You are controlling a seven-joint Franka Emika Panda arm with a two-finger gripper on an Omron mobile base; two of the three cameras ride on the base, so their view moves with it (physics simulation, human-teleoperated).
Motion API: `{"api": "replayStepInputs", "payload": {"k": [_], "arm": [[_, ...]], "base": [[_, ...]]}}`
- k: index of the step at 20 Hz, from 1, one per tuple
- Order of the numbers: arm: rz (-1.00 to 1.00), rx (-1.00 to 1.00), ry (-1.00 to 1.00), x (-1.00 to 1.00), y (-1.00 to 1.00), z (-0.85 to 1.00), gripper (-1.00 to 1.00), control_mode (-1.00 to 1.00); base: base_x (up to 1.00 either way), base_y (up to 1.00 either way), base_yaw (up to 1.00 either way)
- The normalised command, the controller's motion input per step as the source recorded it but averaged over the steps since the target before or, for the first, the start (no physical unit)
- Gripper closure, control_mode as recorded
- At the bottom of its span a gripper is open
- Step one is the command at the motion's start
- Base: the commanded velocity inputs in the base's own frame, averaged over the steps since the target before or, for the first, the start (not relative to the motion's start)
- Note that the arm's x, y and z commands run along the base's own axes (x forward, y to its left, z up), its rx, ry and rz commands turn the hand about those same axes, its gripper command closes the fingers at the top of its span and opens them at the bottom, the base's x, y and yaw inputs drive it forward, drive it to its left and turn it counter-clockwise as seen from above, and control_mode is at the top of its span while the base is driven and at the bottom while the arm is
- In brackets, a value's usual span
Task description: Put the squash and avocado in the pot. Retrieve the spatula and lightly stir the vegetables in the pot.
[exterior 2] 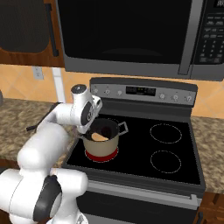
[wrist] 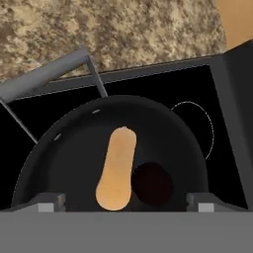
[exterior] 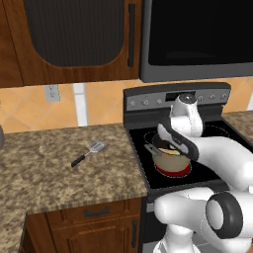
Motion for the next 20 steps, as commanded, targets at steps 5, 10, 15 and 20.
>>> {"api": "replayStepInputs", "payload": {"k": [5, 10, 15, 20], "arm": [[0.0, 0.0, 0.0, -1.0, 0.99, 0.46, -1.0, -1.0], [0.07, -0.02, 0.0, -0.93, 1.0, 0.23, -1.0, -1.0], [0.41, -0.12, 0.06, -0.15, 1.0, 0.0, -1.0, -1.0], [0.71, 0.0, 0.13, 0.01, 0.99, 0.0, -1.0, -1.0]], "base": [[0.0, 0.0, 0.0], [0.0, 0.0, 0.0], [0.0, 0.0, 0.0], [0.0, 0.0, 0.0]]}}
